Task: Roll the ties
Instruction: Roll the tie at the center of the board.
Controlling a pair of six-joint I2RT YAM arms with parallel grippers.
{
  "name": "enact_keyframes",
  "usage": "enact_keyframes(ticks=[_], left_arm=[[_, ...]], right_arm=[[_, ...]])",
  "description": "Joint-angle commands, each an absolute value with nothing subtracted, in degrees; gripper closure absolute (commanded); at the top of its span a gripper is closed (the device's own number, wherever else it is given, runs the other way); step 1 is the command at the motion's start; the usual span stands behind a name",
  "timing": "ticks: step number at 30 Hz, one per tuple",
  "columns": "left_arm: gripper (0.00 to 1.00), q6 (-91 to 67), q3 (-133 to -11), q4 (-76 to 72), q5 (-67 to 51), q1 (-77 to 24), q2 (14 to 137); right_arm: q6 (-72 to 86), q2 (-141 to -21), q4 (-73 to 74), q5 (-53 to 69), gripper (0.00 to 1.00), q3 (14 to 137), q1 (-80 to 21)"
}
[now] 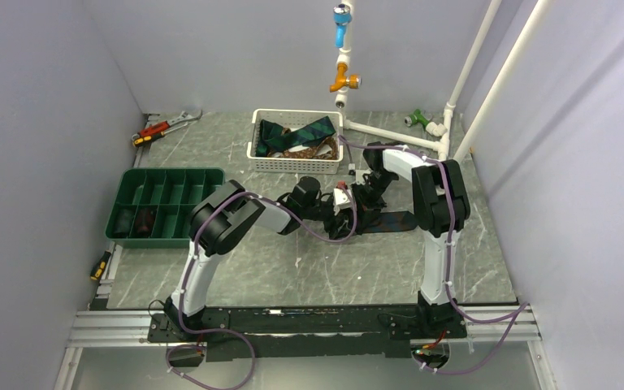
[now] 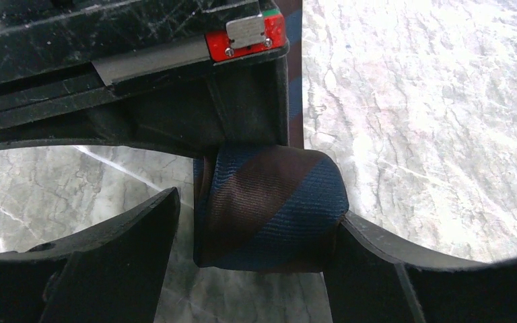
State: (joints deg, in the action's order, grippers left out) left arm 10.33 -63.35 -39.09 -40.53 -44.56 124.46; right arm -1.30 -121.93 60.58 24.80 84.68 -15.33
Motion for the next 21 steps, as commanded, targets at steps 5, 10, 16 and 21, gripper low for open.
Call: enact_keyframes(ticks=[5,10,16,21], left_arm=[[0.22,5.6,-63.6,-43.4,-40.1,-46.2,127.7],[0.24,6.6,-63.7,-44.0,-39.1,-46.5,128.5],[0.39,9.0,-60.1,-42.3,-37.2,-46.1,127.1],[0.27,8.5,-55.2,-44.9,-37.6,-45.4,124.1]], right_arm=[[-0.1,-129.9,45.4,19.0,1.00,83.3,-17.3],[0.7,-129.9,45.2,21.7,1.00,83.2,-17.4],[3.0,-128.7,42.4,28.7,1.00,80.8,-17.4],[4.8,-128.5,39.1,32.9,1.00,79.6,-18.1]])
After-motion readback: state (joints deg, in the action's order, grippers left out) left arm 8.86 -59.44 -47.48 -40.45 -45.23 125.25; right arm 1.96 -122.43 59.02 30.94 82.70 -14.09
